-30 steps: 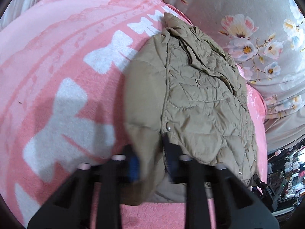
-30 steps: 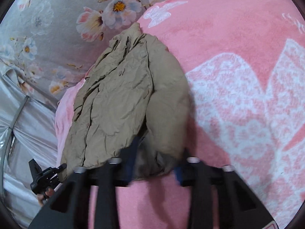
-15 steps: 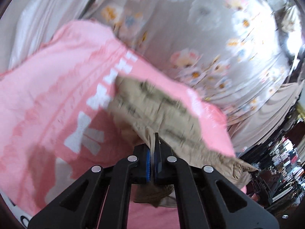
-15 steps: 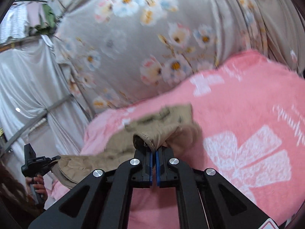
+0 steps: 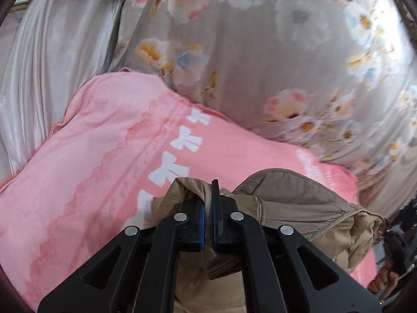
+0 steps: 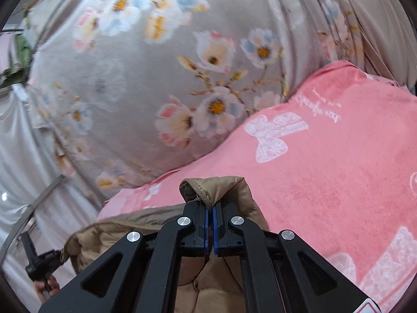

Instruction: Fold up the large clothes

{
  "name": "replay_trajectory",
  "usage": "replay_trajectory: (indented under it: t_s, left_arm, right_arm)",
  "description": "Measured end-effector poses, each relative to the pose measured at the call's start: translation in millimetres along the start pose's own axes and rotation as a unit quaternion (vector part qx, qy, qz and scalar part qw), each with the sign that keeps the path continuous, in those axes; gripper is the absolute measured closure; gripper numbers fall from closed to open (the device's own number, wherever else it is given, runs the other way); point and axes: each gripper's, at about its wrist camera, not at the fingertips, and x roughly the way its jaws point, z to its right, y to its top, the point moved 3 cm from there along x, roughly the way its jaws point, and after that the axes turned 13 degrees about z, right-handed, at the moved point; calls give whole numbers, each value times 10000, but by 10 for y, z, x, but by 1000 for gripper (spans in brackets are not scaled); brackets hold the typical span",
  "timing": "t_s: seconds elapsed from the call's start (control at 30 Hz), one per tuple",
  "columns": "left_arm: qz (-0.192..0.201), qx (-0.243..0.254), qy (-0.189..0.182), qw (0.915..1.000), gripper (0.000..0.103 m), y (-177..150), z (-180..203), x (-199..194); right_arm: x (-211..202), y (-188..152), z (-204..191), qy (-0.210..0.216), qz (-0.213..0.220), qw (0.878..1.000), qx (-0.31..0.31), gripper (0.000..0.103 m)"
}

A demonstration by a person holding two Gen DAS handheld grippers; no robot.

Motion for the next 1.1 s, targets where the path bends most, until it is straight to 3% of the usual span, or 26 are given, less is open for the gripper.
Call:
replay_trajectory:
  t_s: [0.2, 0.43, 0.67, 1.1]
  left_arm:
    - [-610, 418, 847, 9937, 100, -335, -81, 1057]
    - [-1159, 471, 1094, 9861, 98, -826, -287, 1583]
    - [-1203, 640, 1121, 9843, 98, -1091, -305, 1738]
    - [-1044, 688, 1108, 9860, 98, -1269, -323, 1830]
  right_arm:
    - [781, -350, 157, -594, -470, 9970, -143, 100]
    - [1186, -732, 398, -1029, -851, 9907, -277, 100]
    - [1370, -1091, 535, -1263, -1157, 9842, -442, 100]
    - [1478, -1282, 599, -1408, -1332, 9796, -528, 102]
